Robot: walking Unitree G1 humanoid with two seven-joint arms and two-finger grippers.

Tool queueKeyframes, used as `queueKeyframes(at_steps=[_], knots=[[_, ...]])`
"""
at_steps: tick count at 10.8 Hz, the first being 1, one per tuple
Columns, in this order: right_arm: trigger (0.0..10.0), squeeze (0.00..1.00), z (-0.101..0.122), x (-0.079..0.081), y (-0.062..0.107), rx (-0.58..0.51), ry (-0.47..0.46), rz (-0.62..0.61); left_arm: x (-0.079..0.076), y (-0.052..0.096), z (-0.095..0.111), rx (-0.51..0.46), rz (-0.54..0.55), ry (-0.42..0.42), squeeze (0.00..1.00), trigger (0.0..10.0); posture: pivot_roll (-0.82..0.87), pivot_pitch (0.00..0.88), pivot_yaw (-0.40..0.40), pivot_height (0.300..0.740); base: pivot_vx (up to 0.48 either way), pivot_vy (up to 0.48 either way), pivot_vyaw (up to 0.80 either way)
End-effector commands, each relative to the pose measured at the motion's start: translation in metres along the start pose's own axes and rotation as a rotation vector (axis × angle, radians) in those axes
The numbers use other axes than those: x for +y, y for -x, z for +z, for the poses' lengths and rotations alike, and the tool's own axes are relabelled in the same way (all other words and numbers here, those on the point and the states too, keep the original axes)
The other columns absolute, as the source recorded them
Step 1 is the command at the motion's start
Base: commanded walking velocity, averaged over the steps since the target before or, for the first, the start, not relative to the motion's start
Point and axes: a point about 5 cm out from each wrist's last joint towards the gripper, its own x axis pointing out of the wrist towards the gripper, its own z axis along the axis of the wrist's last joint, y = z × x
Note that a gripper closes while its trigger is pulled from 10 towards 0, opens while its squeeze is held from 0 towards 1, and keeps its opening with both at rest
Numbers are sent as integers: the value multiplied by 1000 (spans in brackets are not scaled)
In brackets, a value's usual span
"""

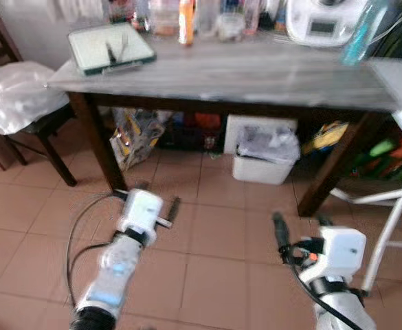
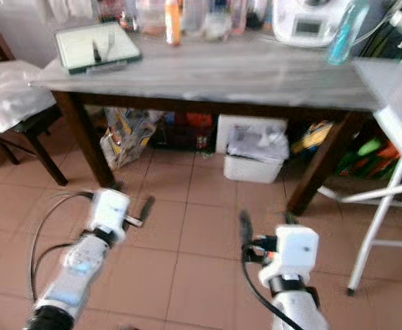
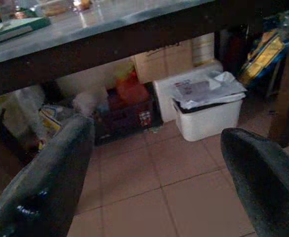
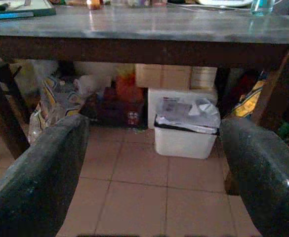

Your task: Setting the table

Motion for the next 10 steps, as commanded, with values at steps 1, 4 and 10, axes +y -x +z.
queueKeyframes(at_steps=[1,4,10], knots=[[10000,0,2,4,-1,-12,-8,5,8,0,1,7,19,-18,1000,10000,64,133,-6,740,0,-289,0],[10000,0,2,4,0,-14,-13,0,5,-3,5,-3,8,-29,1000,10000,60,134,-3,740,0,-272,0],[10000,0,4,2,-2,-24,-1,-3,4,-5,9,-10,13,-44,0,10000,59,134,-8,740,0,-253,0]])
